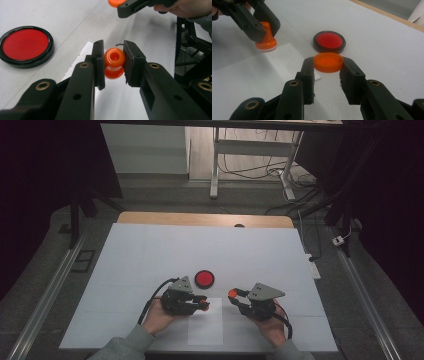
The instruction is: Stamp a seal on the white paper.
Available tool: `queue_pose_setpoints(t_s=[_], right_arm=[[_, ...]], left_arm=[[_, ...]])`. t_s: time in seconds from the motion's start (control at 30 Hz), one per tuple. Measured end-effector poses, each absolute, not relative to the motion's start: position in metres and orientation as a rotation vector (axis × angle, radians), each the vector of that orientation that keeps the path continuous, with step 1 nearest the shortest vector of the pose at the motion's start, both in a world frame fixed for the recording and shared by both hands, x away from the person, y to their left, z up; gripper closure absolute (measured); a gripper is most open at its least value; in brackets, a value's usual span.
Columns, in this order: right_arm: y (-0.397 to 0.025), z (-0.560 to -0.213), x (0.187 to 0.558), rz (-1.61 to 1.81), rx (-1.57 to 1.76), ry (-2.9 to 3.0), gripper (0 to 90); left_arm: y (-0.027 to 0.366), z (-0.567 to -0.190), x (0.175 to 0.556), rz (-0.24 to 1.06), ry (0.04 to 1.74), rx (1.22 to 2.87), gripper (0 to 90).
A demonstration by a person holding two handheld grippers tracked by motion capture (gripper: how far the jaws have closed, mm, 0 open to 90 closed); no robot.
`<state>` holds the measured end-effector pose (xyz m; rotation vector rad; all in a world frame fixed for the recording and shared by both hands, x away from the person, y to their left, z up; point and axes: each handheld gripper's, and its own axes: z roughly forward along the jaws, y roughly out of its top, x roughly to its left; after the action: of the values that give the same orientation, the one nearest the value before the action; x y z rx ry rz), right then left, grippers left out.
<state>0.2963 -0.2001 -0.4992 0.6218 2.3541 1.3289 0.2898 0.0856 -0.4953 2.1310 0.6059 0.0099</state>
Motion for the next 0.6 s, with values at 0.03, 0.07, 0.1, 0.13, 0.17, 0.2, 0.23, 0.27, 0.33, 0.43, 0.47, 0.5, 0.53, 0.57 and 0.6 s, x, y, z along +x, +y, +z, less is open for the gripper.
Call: queue_pose_setpoints(t_s=[0.03, 0.07, 0.1, 0.13, 0.17, 0.2, 0.23, 0.27, 0.33, 0.43, 0.47, 0.5, 0.53, 0.57, 0.6], right_arm=[[-0.2001, -0.4992, 0.2963, 1.329, 0.622, 2.353, 64.4], [-0.2001, -0.4992, 0.2963, 1.329, 0.622, 2.353, 64.4], [-0.2001, -0.4992, 0.2963, 1.328, 0.620, 2.354, 64.3], [-0.2000, -0.4992, 0.2963, 1.328, 0.620, 2.354, 64.4], [-0.2000, -0.4993, 0.2964, 1.328, 0.620, 2.354, 64.3], [-0.2001, -0.4993, 0.2964, 1.327, 0.619, 2.355, 64.4], [-0.2002, -0.4993, 0.2963, 1.327, 0.620, 2.355, 64.4], [-0.2002, -0.4993, 0.2964, 1.328, 0.621, 2.353, 64.4], [-0.2003, -0.4991, 0.2962, 1.328, 0.619, 2.353, 64.4], [-0.2004, -0.4994, 0.2964, 1.326, 0.620, 2.354, 64.4], [-0.2005, -0.4994, 0.2964, 1.322, 0.622, 2.353, 64.3], [-0.2004, -0.4997, 0.2966, 1.330, 0.624, 2.353, 64.4], [-0.2005, -0.4997, 0.2966, 1.329, 0.623, 2.352, 64.3], [-0.2006, -0.4995, 0.2965, 1.325, 0.623, 2.353, 64.4], [-0.2006, -0.4994, 0.2963, 1.321, 0.623, 2.353, 64.4]], left_arm=[[0.0855, -0.4960, 0.2895, 0.007, 0.605, 2.133, 71.9], [0.0853, -0.4967, 0.2891, 0.006, 0.605, 2.134, 71.9], [0.0851, -0.4973, 0.2888, 0.005, 0.603, 2.138, 71.9], [0.0849, -0.4981, 0.2885, 0.002, 0.603, 2.140, 71.8], [0.0851, -0.4987, 0.2886, 0.005, 0.600, 2.148, 71.9], [0.0849, -0.4994, 0.2884, 0.004, 0.603, 2.147, 71.9], [0.0848, -0.4999, 0.2882, -0.001, 0.606, 2.146, 71.9], [0.0848, -0.5004, 0.2879, -0.001, 0.607, 2.146, 71.9], [0.0847, -0.5016, 0.2876, -0.001, 0.609, 2.148, 71.8], [0.0840, -0.5029, 0.2875, 0.000, 0.606, 2.157, 71.9], [0.0836, -0.5032, 0.2875, 0.001, 0.606, 2.158, 71.8], [0.0833, -0.5034, 0.2874, 0.002, 0.607, 2.159, 71.8], [0.0831, -0.5036, 0.2871, 0.000, 0.607, 2.159, 71.8], [0.0829, -0.5037, 0.2870, 0.000, 0.606, 2.160, 71.9], [0.0829, -0.5037, 0.2869, 0.001, 0.606, 2.161, 71.8]])
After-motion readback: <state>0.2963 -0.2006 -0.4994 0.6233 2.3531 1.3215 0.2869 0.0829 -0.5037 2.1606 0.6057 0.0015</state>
